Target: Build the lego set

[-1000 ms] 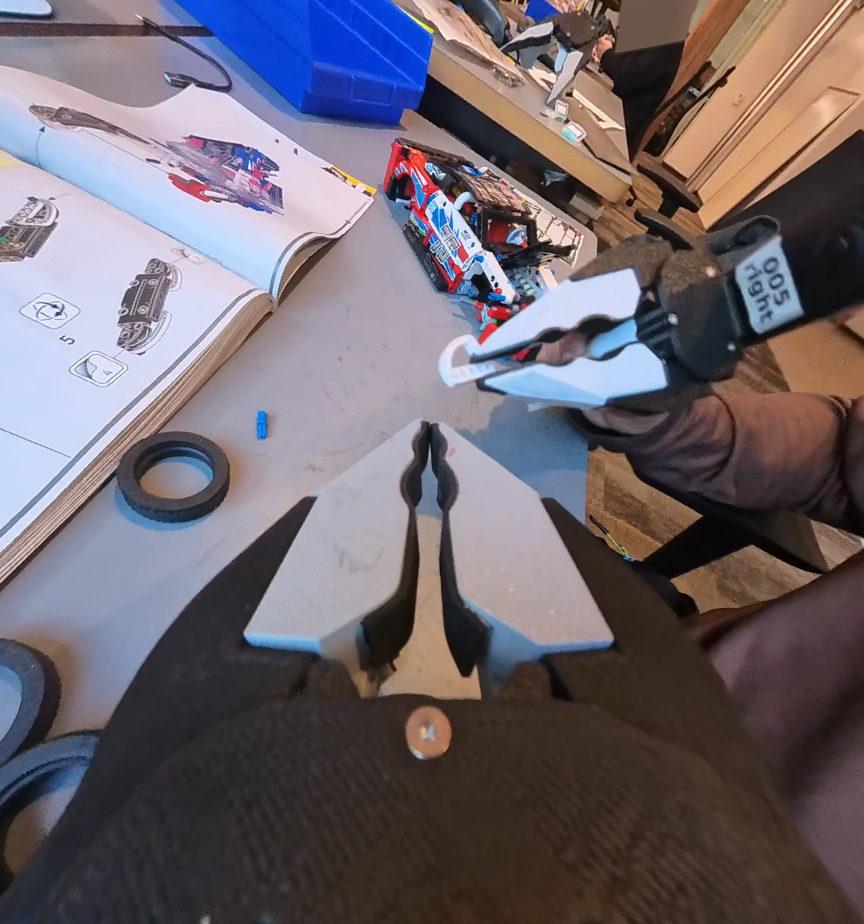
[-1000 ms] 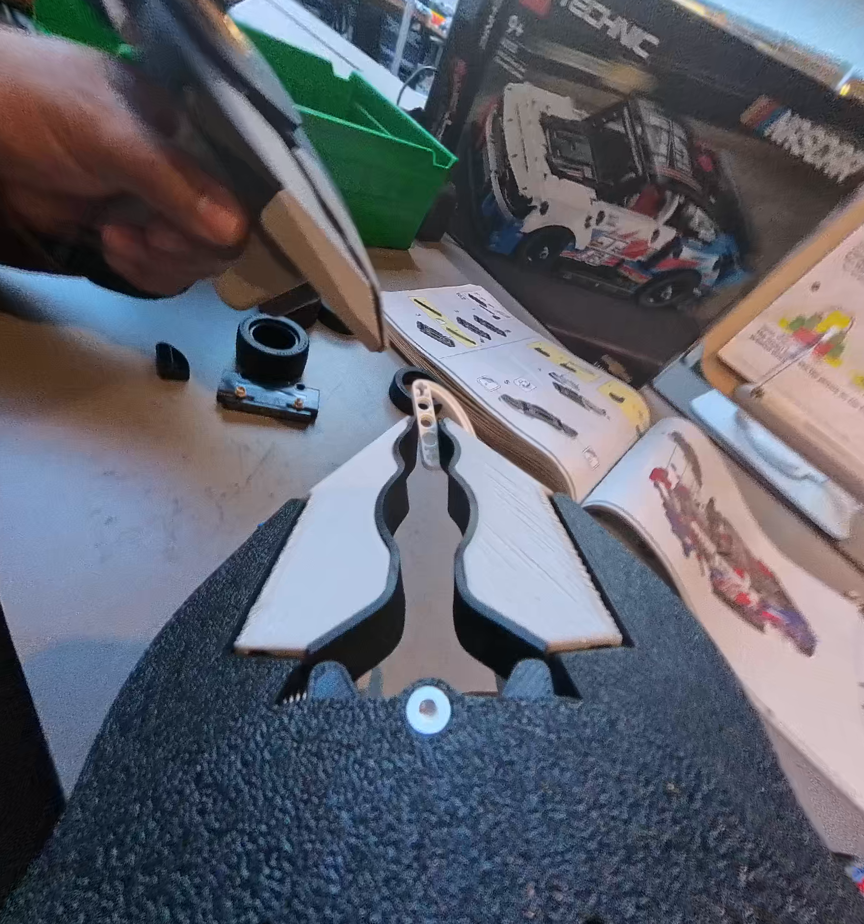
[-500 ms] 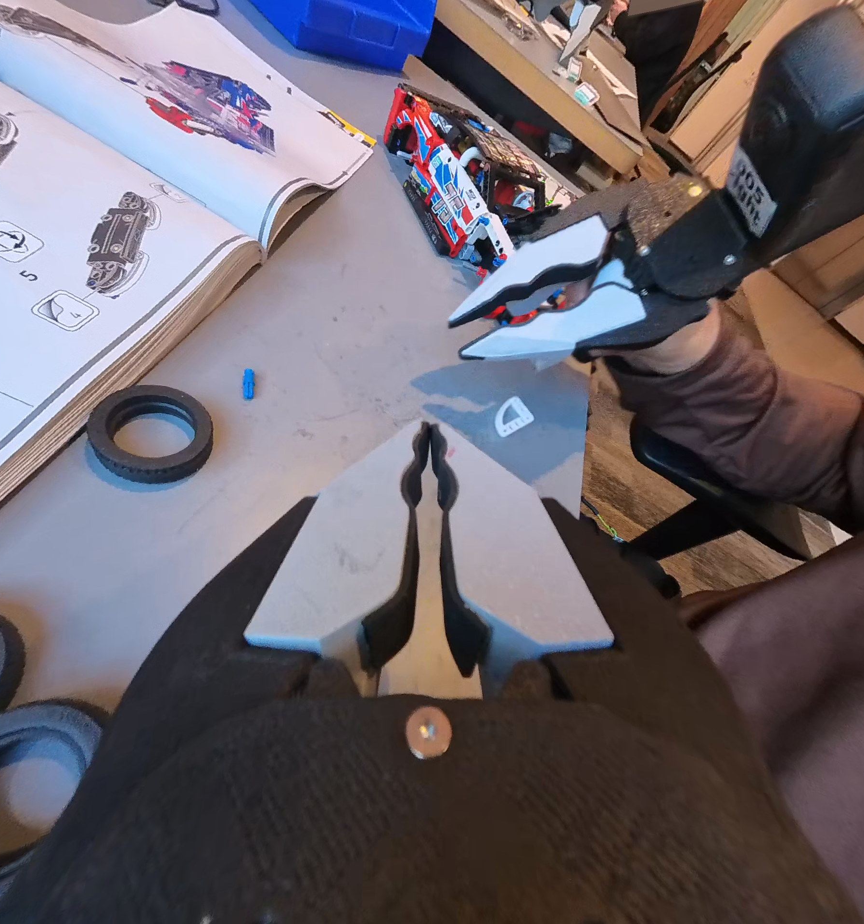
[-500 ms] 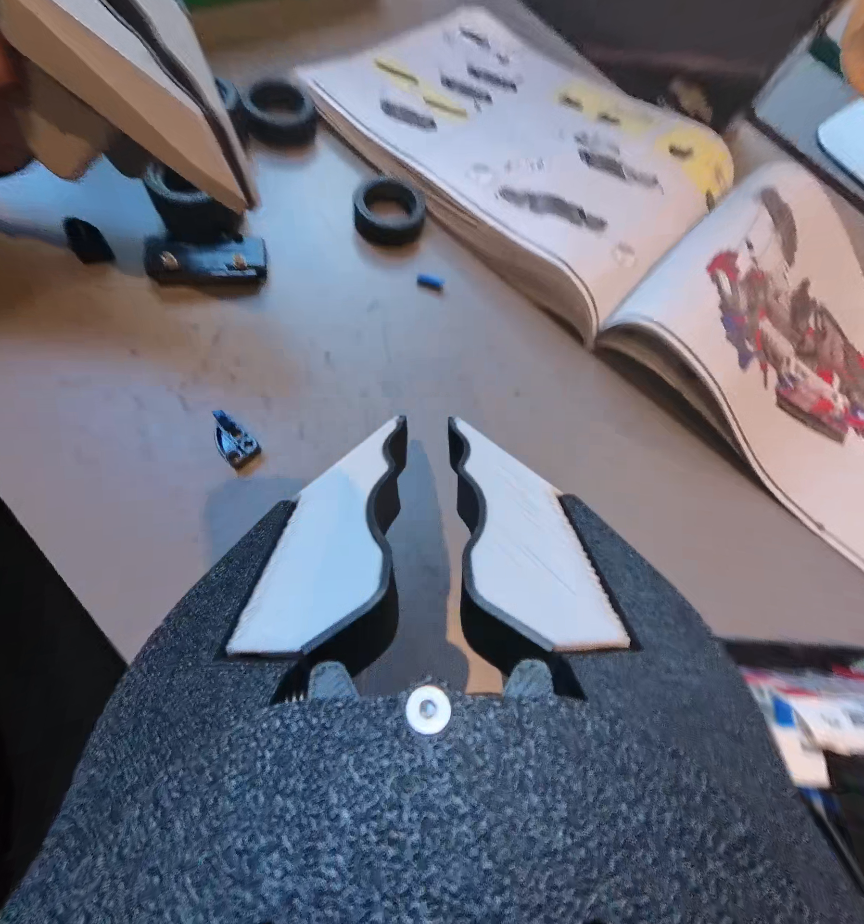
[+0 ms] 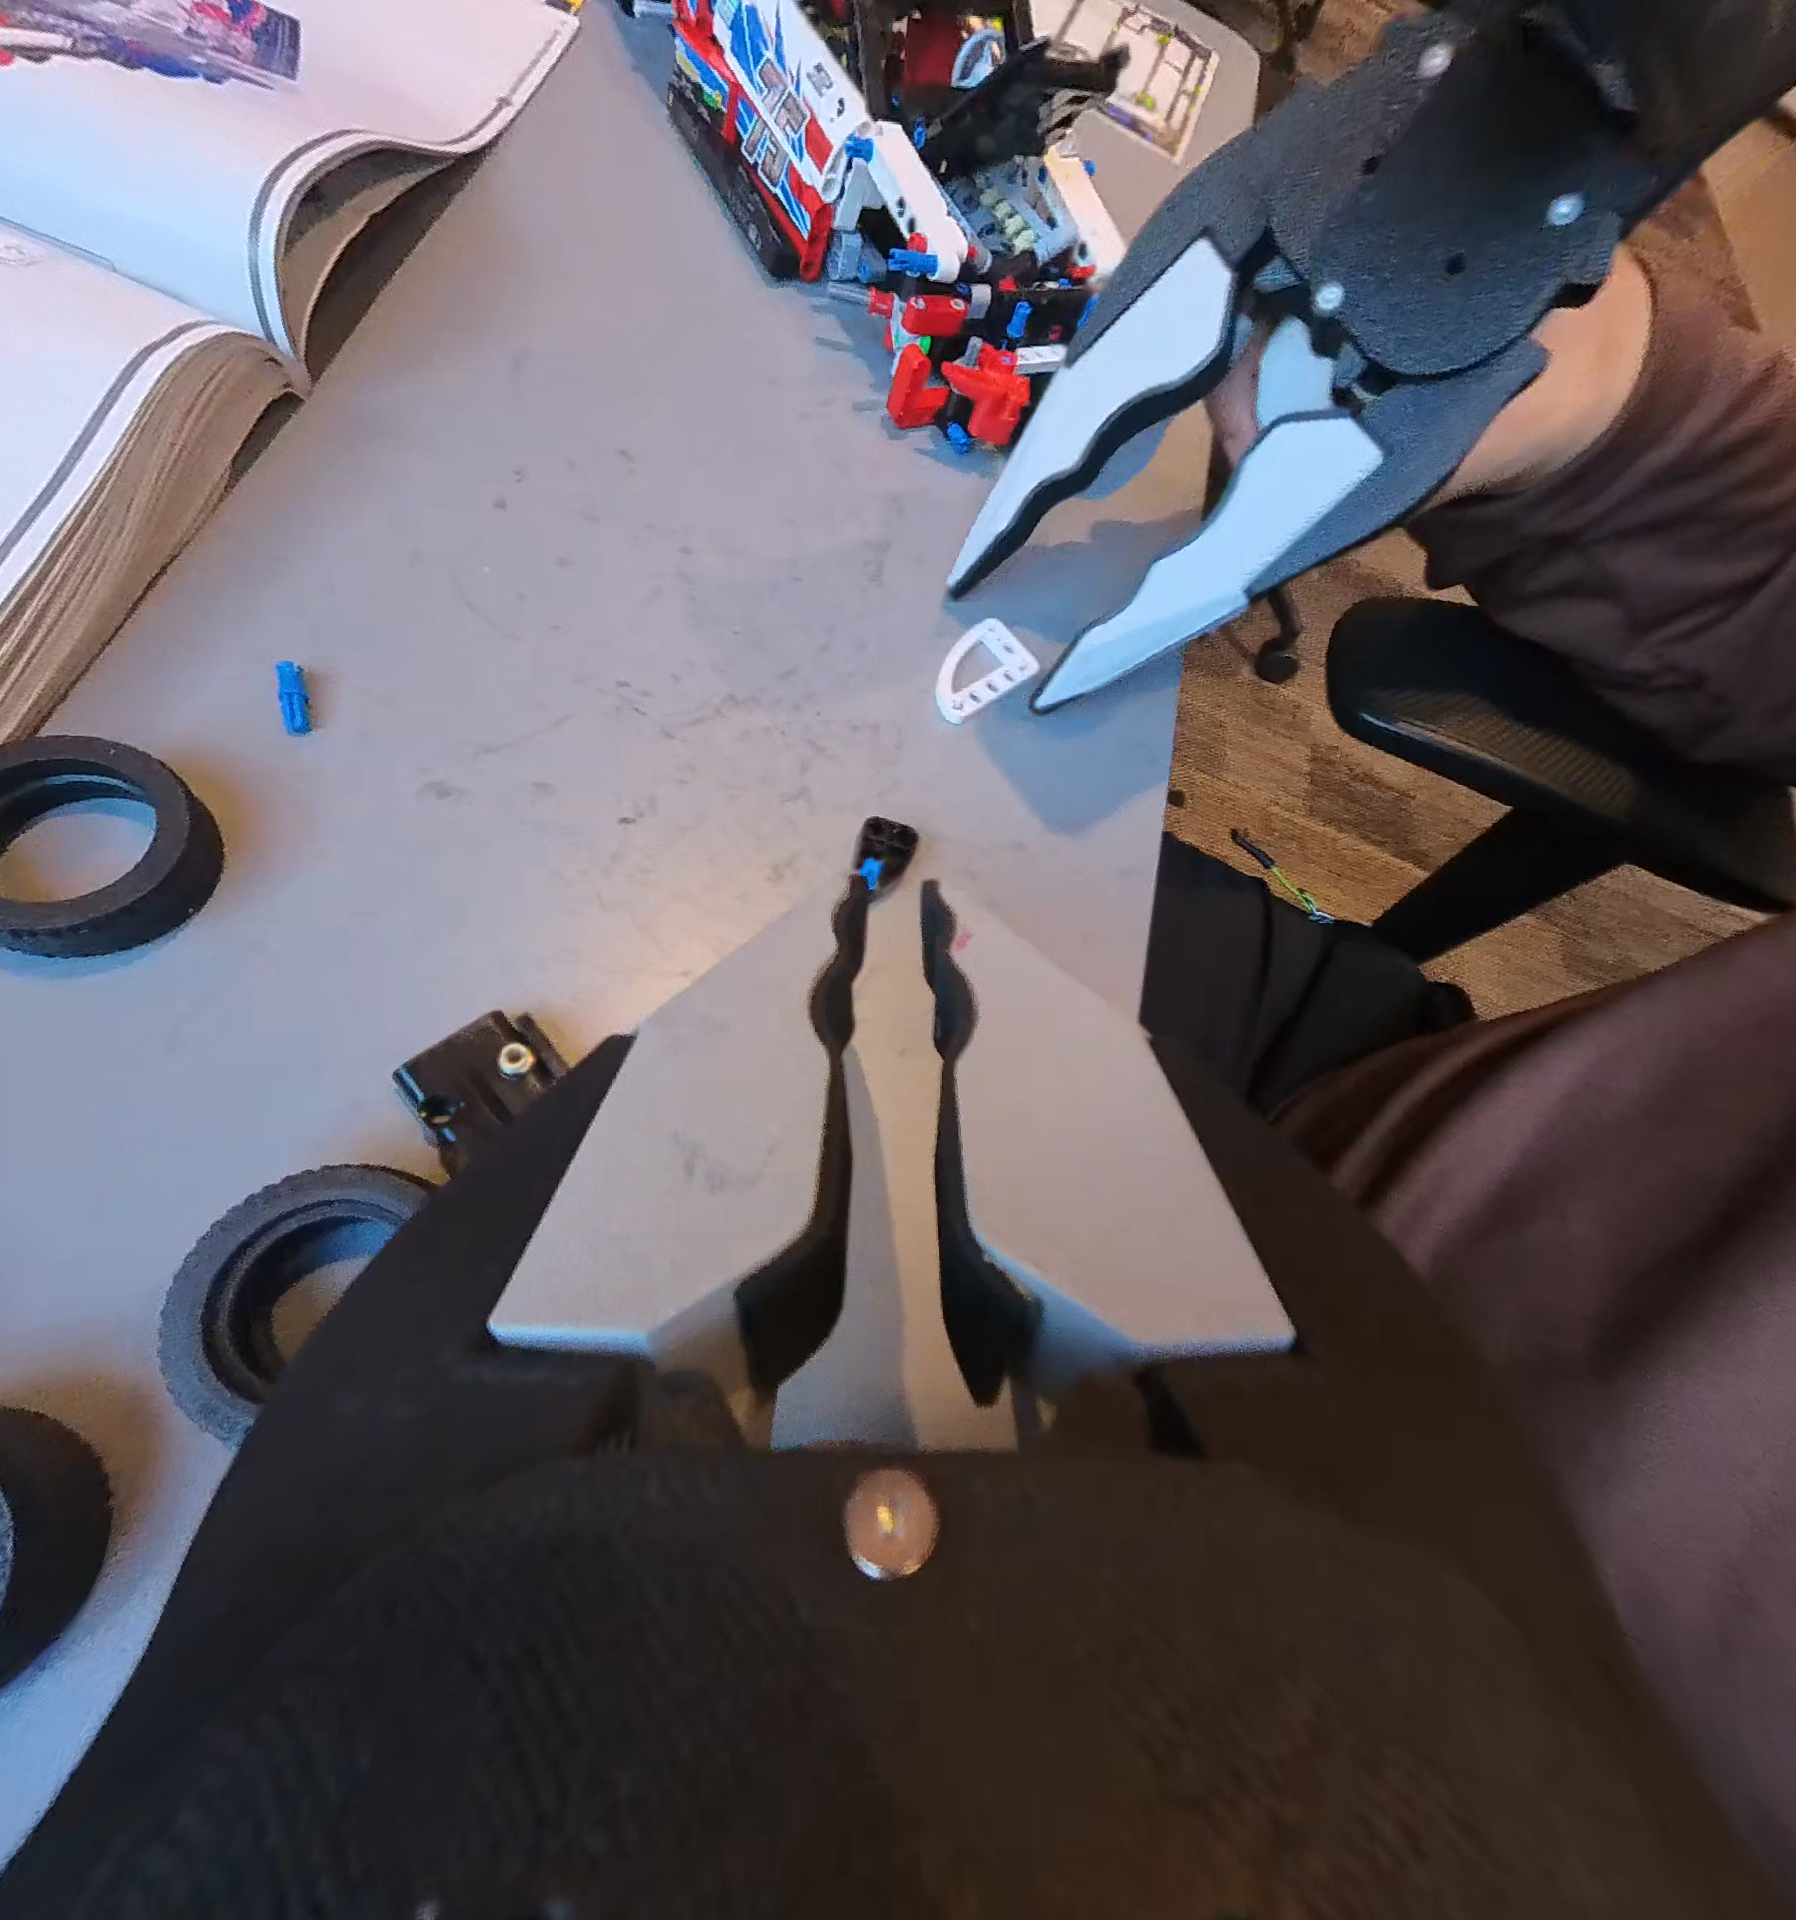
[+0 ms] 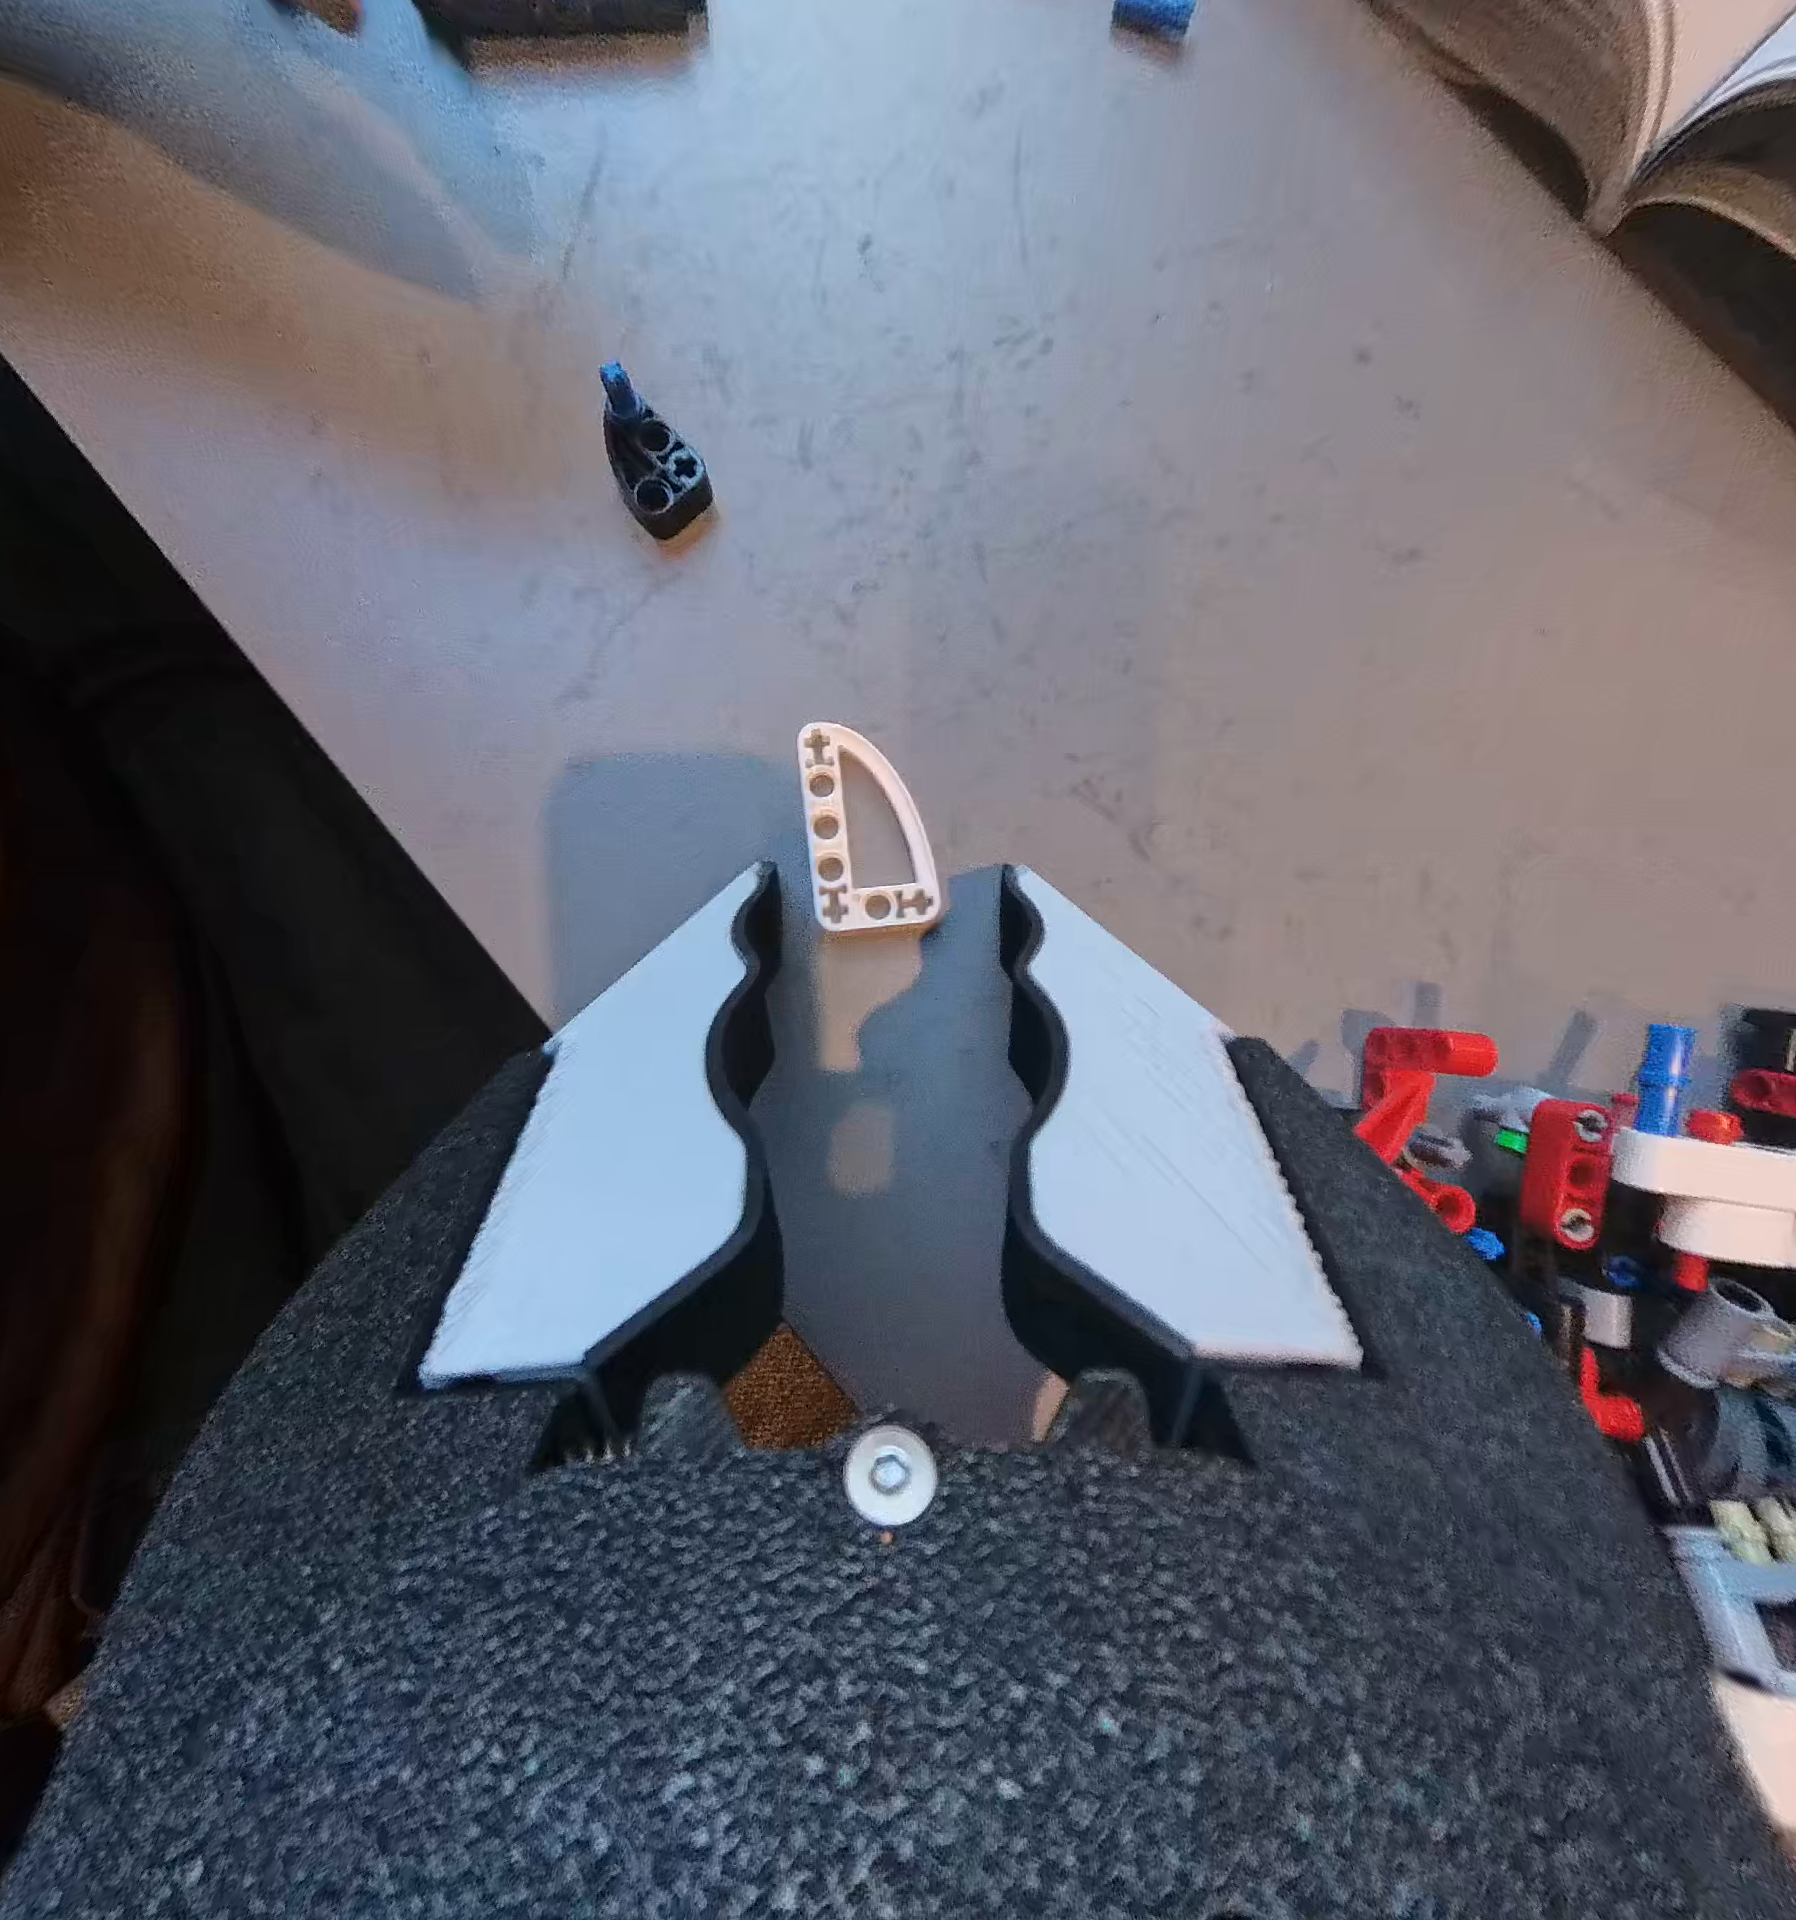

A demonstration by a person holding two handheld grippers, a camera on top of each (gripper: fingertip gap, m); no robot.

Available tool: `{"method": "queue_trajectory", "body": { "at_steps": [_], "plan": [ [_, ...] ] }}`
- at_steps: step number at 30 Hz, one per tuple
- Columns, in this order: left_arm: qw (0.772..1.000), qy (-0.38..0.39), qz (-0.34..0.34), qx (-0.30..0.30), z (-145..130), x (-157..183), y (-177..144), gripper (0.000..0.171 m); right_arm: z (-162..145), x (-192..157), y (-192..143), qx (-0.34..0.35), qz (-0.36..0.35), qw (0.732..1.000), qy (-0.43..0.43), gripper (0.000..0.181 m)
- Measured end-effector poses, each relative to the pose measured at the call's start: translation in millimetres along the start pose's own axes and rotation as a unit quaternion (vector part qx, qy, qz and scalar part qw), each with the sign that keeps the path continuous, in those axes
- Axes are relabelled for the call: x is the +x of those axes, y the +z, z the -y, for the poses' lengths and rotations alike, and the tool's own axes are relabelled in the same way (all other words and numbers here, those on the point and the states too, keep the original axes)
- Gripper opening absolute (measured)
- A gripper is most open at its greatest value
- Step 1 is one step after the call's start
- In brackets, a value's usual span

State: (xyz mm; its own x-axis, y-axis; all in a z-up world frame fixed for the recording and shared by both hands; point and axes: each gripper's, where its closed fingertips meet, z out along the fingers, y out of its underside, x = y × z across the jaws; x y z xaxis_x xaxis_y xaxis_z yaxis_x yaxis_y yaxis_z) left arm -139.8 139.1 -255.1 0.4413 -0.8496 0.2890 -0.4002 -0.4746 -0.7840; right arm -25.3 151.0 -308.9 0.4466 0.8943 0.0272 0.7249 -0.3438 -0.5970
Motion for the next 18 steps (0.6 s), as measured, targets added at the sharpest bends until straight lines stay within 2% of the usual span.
{"method": "queue_trajectory", "body": {
  "at_steps": [3, 4, 10, 14, 18],
  "plan": [
    [1.000, 0.004, 0.004, 0.000, -1.4, 3.1, -2.2, 0.010, 0.6, -1.5, 0.9, 0.000, 0.019, 1.000, 0.012, 0.033],
    [1.000, 0.001, 0.004, 0.000, -2.0, 2.2, -2.3, 0.011, 1.1, -1.8, 0.9, 0.001, 0.019, 1.000, 0.002, 0.024],
    [0.999, -0.034, -0.019, 0.014, 4.3, -5.1, -1.0, 0.013, 24.5, -3.4, 1.4, 0.056, -0.030, 0.995, -0.080, 0.023],
    [0.997, -0.059, -0.041, 0.036, 18.2, -8.3, -1.2, 0.016, 56.8, -7.0, -9.0, 0.124, -0.095, 0.974, -0.163, 0.023],
    [0.991, -0.091, -0.087, 0.054, 34.0, -5.3, -0.8, 0.026, 84.9, -18.3, -18.3, 0.174, -0.156, 0.940, -0.249, 0.024]
  ]
}}
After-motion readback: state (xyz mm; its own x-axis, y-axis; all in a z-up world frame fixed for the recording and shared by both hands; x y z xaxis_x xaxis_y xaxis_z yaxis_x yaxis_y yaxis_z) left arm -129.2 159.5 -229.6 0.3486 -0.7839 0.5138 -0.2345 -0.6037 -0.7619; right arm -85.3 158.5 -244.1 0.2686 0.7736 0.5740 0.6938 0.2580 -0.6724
